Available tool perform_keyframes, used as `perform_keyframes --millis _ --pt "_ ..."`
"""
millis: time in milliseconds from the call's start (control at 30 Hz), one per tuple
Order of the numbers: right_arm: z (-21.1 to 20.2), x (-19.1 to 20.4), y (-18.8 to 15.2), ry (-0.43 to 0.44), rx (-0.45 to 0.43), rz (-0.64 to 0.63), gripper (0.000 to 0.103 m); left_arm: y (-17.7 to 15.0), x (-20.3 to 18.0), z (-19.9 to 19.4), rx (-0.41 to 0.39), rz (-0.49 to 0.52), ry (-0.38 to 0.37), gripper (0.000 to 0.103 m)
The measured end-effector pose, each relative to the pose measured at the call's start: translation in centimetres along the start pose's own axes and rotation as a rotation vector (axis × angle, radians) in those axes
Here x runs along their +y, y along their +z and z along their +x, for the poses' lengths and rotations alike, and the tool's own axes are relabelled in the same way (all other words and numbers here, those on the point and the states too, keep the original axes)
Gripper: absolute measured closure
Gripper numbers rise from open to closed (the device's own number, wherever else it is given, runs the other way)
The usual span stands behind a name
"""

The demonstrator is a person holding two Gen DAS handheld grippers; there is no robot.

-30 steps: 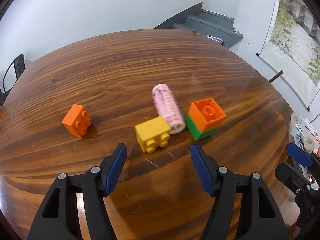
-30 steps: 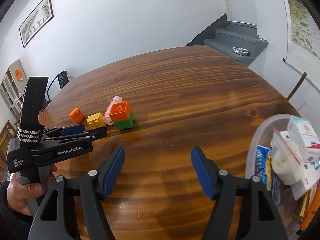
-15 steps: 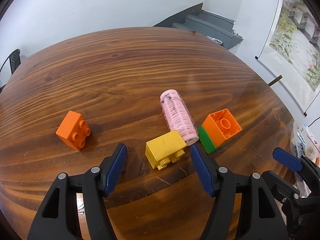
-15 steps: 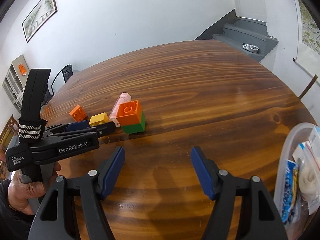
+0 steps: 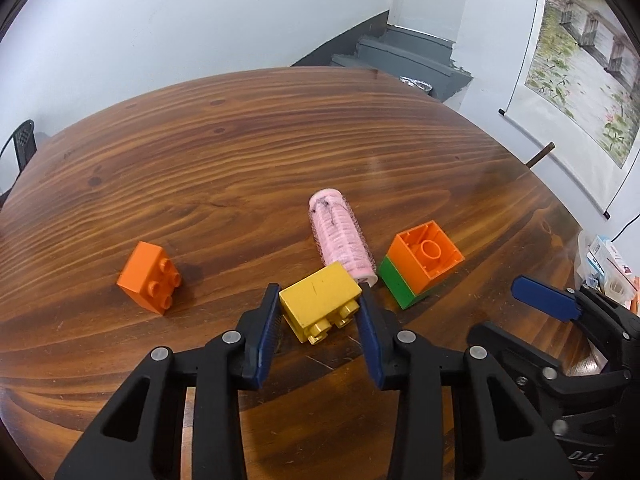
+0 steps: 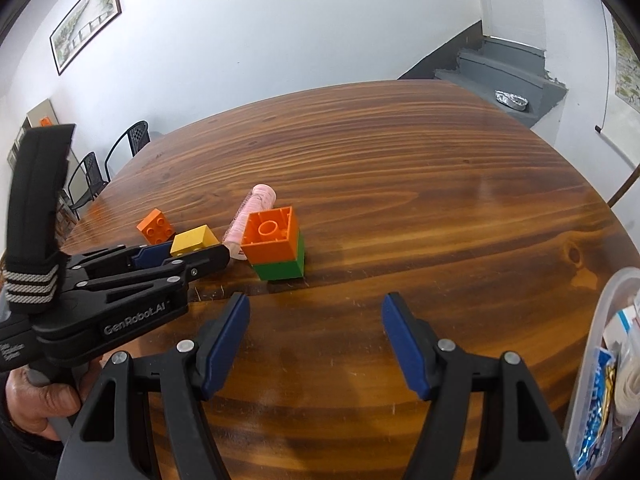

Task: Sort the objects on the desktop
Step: 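Grasp the yellow block with the left gripper while the right grasps the orange-green block stack, then carry the yellow block and orange-green stack over the clear bowl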

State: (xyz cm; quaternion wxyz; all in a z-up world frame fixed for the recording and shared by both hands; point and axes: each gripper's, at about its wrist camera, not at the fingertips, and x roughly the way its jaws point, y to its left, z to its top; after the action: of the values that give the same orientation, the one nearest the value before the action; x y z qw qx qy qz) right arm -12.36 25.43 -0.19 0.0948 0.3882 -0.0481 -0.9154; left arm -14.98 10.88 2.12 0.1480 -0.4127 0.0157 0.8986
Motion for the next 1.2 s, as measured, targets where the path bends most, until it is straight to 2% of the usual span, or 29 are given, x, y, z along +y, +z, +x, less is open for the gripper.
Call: perform_keyframes --millis 367,500,567,667,1200 --pt "2.8 1.3 1.9 0.004 0.021 -0.030 0.033 0.5 1.9 -0.4 -0.016 -0.058 0.036 0.063" --pt "3.6 1.8 2.4 0.000 0.026 -0.050 0.040 0.7 2.5 -0.5 -0.023 -0.074 0.050 0.063" --pt "4.1 1.9 2.6 0.001 0.036 -0.049 0.048 0.7 2.7 -0.4 -0.025 -0.080 0.058 0.063" --pt "4.5 1.8 2.8 0.015 0.046 -0.042 0.065 0.7 2.8 -0.2 -0.021 -0.084 0.059 0.063" --pt "2.2 0.5 1.7 0.004 0.017 0.015 0.066 0.2 1.1 -0.7 -0.029 -0.041 0.039 0.063"
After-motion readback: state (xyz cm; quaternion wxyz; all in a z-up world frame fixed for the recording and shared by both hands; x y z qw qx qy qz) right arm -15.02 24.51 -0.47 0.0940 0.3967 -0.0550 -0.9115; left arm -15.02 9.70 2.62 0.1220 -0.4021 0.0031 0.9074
